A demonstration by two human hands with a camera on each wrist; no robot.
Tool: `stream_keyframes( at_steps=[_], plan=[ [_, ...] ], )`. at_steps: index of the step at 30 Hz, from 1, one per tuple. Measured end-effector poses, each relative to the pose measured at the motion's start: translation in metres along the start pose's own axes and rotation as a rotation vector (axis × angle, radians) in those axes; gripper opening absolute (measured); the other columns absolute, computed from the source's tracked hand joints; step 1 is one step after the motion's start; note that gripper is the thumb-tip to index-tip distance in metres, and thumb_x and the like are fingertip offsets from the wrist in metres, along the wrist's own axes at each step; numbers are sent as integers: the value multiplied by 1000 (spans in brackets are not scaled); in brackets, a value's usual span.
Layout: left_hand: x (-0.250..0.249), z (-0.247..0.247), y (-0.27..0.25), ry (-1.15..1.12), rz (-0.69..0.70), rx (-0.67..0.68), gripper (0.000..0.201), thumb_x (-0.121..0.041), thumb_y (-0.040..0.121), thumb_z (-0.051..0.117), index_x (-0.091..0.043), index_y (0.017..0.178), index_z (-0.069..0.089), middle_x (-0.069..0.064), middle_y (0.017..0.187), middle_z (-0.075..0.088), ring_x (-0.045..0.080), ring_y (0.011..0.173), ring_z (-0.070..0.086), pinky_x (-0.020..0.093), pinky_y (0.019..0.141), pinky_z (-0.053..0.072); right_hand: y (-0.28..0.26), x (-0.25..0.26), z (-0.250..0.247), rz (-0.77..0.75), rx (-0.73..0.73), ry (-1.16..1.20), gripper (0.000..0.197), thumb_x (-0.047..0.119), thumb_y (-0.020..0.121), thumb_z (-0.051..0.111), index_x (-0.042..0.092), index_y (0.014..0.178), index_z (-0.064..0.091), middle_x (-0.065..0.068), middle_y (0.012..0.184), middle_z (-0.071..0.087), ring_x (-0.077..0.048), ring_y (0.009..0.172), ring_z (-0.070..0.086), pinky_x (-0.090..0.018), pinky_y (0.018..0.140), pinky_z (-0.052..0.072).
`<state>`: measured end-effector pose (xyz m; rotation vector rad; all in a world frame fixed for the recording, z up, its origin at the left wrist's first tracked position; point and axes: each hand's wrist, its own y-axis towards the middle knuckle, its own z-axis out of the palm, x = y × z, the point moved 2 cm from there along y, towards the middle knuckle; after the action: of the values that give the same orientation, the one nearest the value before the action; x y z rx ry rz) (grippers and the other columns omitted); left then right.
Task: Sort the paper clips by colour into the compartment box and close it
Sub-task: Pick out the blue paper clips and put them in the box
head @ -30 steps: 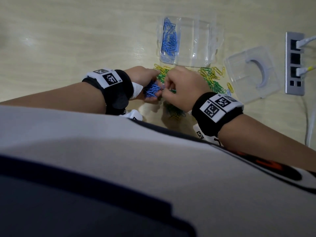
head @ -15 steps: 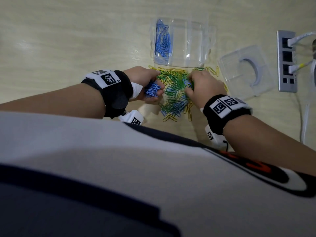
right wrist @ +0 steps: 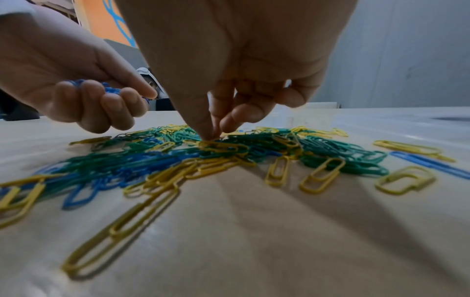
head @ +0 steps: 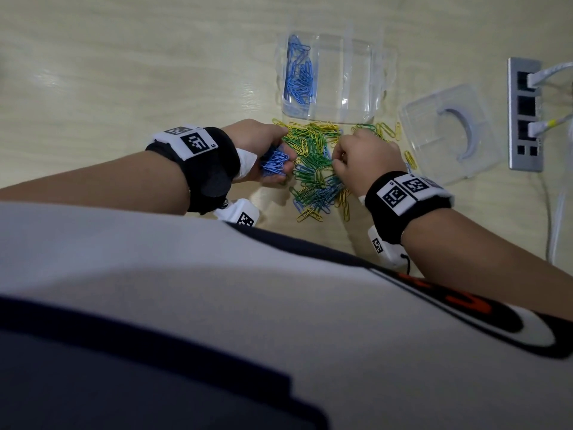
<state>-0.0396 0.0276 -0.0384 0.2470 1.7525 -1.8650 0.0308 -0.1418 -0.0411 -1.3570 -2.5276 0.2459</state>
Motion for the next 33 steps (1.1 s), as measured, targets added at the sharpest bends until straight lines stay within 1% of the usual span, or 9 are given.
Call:
stream_keyframes(
  at_steps=[6, 11, 14, 16, 21, 23, 26, 30, 33],
  plan=[
    [0, 0, 0, 22, -14, 6, 51, -40, 100, 34, -8, 69, 56, 6, 49, 54, 20, 56, 52, 27, 62, 49, 3, 8, 4, 22, 13, 28, 17, 32, 93, 50, 22, 101, 60, -2, 108, 57, -25, 100, 55, -38, 89, 38],
    [-2, 0, -1, 29, -1, -11, 50, -38, 101, 35, -7, 69, 57, 5, 48, 55, 17, 50, 53, 23, 56, 49, 6, 12, 0, 44, 65, 31, 7, 28, 89, 50, 24, 88, 55, 0, 97, 53, -22, 88, 53, -38, 87, 39],
    [-2, 0, -1, 26, 5, -12, 50, -38, 101, 35, -7, 69, 57, 6, 48, 55, 16, 45, 54, 21, 52, 50, 8, 11, -1, 96, 30, 81, 16, 34, 90, 51, 21, 93, 60, -2, 100, 55, -25, 93, 56, -37, 85, 41],
    [-2, 0, -2, 19, 7, -2, 50, -38, 101, 35, -6, 70, 57, 6, 49, 55, 17, 47, 54, 24, 56, 50, 10, 13, 1, 93, 44, 82, 22, 39, 90, 53, 20, 96, 62, -4, 106, 58, -26, 97, 57, -37, 84, 43],
    [-4, -2, -3, 30, 9, 5, 49, -39, 101, 35, -7, 70, 57, 6, 49, 55, 17, 48, 54, 21, 52, 50, 12, 13, -3, 74, 72, 50, 17, 31, 93, 48, 21, 94, 62, -5, 102, 62, -27, 93, 58, -39, 83, 46],
    [-5, -3, -4, 44, 13, 10, 49, -39, 101, 33, -8, 71, 57, 5, 49, 55, 16, 49, 55, 22, 54, 50, 9, 10, -8, 84, 50, 87, 18, 29, 93, 48, 20, 93, 63, -4, 98, 64, -28, 90, 59, -39, 83, 48],
    [-13, -6, -6, 52, 45, -6, 48, -38, 101, 33, -9, 70, 57, 3, 50, 56, 13, 45, 54, 19, 51, 50, 6, 8, -16, 63, -14, 175, 17, 25, 91, 46, 16, 89, 60, -5, 87, 65, -27, 81, 59, -40, 75, 51],
    [-34, -13, -7, 22, 102, -61, 47, -37, 101, 33, -10, 70, 56, 2, 50, 58, 11, 43, 55, 16, 48, 51, 9, 12, -31, 63, -103, 359, 11, 22, 88, 52, 15, 92, 60, 0, 82, 65, -22, 79, 60, -33, 71, 50],
    [-48, -20, -8, -15, 140, -97, 46, -36, 101, 33, -11, 71, 56, 3, 51, 57, 12, 46, 55, 17, 51, 51, 19, 25, -40, 41, -161, 479, 10, 20, 90, 54, 18, 99, 58, 8, 78, 60, -14, 74, 57, -25, 68, 44]
  ],
)
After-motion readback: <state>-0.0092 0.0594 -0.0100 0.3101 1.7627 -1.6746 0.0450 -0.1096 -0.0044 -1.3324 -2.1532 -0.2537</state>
